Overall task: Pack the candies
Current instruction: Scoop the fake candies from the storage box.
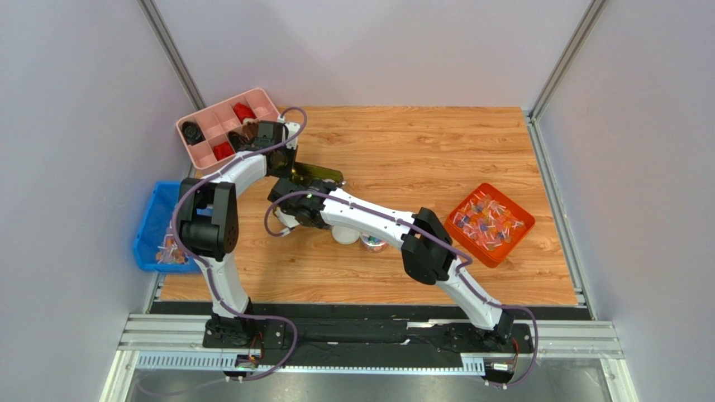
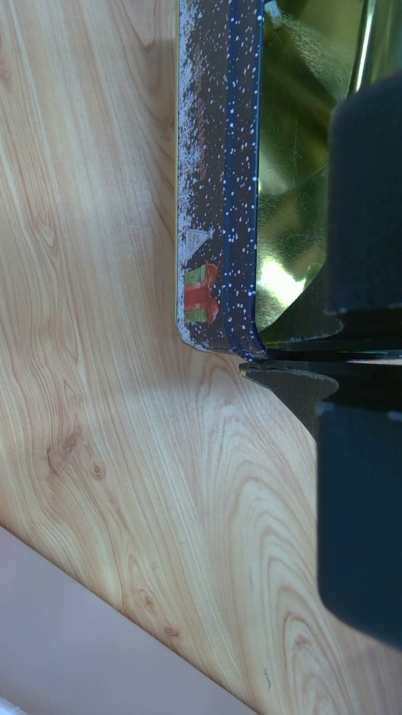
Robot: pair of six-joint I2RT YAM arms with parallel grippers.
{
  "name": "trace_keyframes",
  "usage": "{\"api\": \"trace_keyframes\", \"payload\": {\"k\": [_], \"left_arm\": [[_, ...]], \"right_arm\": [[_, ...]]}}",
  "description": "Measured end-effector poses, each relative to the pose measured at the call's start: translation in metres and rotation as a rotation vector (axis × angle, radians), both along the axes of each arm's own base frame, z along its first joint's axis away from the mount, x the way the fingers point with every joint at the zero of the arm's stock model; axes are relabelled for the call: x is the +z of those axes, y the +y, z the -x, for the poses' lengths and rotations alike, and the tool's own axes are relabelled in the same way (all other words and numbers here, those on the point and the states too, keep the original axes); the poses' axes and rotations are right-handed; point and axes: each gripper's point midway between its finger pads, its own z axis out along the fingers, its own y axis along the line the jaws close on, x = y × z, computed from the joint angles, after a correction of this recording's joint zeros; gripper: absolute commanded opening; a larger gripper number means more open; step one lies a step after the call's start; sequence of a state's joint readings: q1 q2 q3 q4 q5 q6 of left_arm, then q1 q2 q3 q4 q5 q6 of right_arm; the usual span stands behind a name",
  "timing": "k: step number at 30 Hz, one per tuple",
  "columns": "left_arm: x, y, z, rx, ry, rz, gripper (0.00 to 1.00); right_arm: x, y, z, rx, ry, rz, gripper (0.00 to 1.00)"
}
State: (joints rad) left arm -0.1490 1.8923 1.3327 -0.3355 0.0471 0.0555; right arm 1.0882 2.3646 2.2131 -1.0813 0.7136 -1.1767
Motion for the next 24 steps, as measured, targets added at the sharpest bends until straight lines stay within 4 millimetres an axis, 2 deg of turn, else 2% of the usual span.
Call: {"api": "trace_keyframes", "payload": {"k": [20, 24], "left_arm": [[-0.004, 0.005, 0.002, 0.019, -0.001, -0.021, 0.00], [-0.003, 0.005, 0.001, 0.017, -0.004, -0.019, 0.00]], "right_arm": [[-0.019, 0.012, 0.010, -0.088, 0.062, -0.122, 0.00], [-0.028, 0.017, 0.015, -0.088, 0.104, -0.146, 0.00]]}}
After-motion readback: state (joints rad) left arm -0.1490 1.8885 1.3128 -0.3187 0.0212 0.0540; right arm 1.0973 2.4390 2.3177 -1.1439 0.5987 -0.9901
